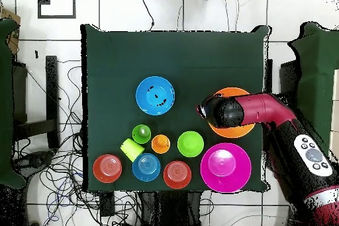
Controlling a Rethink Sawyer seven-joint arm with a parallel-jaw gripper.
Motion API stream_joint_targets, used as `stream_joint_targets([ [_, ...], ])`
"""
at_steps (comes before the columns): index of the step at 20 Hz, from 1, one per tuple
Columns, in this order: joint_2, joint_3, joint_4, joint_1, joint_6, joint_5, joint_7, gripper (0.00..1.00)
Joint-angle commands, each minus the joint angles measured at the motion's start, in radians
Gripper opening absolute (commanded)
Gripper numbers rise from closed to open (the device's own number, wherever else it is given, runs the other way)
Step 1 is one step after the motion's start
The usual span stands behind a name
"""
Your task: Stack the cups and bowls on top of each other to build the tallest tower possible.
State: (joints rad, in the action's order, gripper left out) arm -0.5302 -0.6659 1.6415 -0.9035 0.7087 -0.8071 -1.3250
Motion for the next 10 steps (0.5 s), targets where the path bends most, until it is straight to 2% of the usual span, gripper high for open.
stream_joint_targets([
  [1,-0.015,0.049,0.057,0.042,0.124,-0.015,0.134,1.00],
  [10,0.025,0.077,0.037,0.030,0.093,-0.071,0.127,1.00],
])
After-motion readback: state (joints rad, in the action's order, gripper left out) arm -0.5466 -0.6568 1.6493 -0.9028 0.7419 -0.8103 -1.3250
